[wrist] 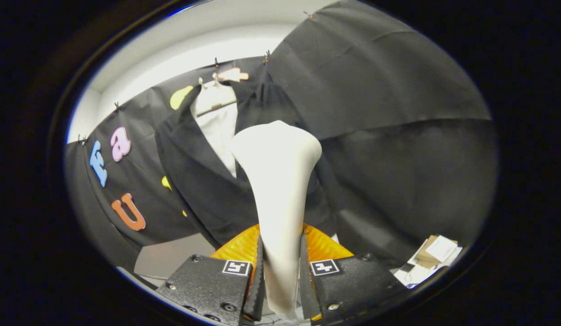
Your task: Iron the clothes twice with a garment steamer, once on the left side and once on the right side.
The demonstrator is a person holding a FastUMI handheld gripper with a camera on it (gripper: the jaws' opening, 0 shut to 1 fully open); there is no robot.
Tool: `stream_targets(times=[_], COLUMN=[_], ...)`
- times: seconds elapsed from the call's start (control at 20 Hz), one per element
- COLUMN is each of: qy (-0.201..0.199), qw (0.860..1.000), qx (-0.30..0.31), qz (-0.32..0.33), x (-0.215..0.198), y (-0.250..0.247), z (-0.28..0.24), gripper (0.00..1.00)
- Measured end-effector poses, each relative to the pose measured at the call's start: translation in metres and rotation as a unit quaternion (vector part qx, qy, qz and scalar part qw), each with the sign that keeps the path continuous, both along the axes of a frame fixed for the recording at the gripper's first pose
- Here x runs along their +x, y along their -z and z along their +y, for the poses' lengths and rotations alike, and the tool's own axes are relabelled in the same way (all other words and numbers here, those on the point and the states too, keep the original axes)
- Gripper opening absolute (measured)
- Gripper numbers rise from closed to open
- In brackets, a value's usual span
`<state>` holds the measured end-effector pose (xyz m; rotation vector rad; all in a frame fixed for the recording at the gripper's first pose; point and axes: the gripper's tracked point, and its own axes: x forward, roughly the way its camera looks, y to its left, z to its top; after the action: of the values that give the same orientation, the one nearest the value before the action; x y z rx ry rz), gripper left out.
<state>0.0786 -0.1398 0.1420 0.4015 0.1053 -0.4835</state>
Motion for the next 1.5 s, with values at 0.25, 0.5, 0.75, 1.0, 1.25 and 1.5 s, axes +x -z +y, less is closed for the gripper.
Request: stream_targets(times=[0.25,0.5,0.75,1.0,1.25,1.5], qy=[-0.039,-0.059,-0.071,-0.077,-0.109,-0.109], qw=[0.998,0.989,0.979,0.975,0.979,0.983], qx=[-0.023,-0.066,-0.099,-0.133,-0.122,-0.111], qz=[-0.053,-0.115,-0.163,-0.158,-0.124,-0.094], x=[0.021,0.044,0.062,0.087,0.111,0.120], y=[-0.055,-0.114,-0.159,-0.174,-0.152,-0.129], z=[-0.030,-0.068,-0.096,-0.113,-0.112,-0.116], gripper=[0.35,0.35,0.35,0.35,0.35,0.35])
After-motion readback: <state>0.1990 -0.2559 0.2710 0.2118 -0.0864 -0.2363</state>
